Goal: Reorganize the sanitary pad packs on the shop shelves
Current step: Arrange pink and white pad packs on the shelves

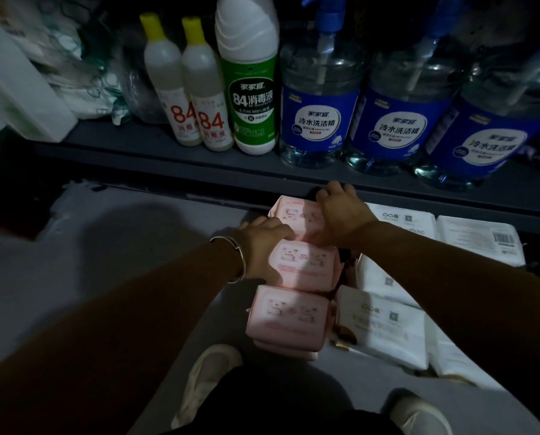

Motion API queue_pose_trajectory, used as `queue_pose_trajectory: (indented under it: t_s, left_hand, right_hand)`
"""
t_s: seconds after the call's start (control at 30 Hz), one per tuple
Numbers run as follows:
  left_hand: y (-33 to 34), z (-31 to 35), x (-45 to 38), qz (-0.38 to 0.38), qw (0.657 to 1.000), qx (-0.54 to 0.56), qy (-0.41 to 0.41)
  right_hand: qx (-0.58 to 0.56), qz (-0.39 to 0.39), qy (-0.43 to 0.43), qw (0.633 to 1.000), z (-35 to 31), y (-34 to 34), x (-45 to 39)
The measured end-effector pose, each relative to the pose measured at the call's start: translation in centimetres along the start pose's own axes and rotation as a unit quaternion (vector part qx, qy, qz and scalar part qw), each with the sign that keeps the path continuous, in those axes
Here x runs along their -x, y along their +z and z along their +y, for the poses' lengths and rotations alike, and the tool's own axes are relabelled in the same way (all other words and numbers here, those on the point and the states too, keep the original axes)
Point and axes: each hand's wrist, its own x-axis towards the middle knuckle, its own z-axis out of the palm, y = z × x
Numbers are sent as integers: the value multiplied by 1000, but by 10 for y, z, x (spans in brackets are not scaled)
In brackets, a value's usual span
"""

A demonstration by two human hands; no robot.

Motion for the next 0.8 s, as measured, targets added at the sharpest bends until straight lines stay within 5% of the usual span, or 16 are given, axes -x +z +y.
queue_pose_trajectory:
  t_s: [0.43, 0.8]
  left_hand:
    - [3, 14, -6, -33, 999, -4, -5]
    - [-111, 23, 36, -36, 997, 73, -17]
  right_hand:
    - [-34, 24, 0, 999, 2, 1, -2]
    - [-110, 82, 5, 990, 6, -92, 37]
